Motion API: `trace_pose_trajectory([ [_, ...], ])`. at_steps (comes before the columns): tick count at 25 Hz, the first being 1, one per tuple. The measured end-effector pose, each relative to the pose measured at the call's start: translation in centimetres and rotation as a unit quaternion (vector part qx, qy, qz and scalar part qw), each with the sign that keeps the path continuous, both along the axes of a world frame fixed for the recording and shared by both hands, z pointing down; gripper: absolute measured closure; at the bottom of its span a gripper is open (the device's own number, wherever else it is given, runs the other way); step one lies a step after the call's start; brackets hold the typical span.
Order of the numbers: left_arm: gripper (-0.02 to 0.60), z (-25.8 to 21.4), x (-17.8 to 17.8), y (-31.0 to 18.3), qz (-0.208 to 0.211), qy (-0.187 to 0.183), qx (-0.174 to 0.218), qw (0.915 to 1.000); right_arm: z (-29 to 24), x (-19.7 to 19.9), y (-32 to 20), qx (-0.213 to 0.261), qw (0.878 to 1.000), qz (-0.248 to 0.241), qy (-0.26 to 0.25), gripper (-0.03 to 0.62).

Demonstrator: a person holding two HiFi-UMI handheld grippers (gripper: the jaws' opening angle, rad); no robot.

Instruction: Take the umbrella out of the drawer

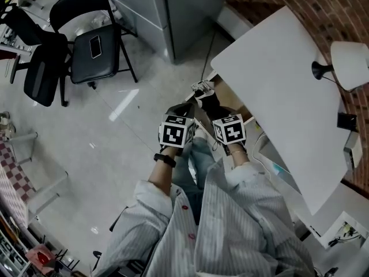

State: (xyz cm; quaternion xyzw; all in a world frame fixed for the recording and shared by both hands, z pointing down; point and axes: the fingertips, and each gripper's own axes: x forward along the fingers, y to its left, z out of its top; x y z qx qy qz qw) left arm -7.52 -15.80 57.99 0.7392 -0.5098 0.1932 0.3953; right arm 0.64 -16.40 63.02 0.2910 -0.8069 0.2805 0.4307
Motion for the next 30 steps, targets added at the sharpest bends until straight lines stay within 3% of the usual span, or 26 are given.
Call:
trace_pose_trajectory([
  [13, 0.572, -7.6, 0.1, -2.1, 0.01, -0.009, 0.062, 0.998, -11.7, -1.1, -2.0, 0.084, 0.99, 0.042, -0.102, 0.378],
  [19, 0.572, -12.6, 2.1, -3.4, 0.021, 0.011, 0.104, 0.9943, -18.9, -0.4, -3.3, 0.138, 0.975, 0.065, -0.16, 0.378],
  [30, 0.572, -20.8, 6.1, -5.8, 0.07, 0.03, 0.174, 0.9818, -29.8, 2.6, -4.2, 0.227, 0.945, 0.09, -0.219, 0.378],
])
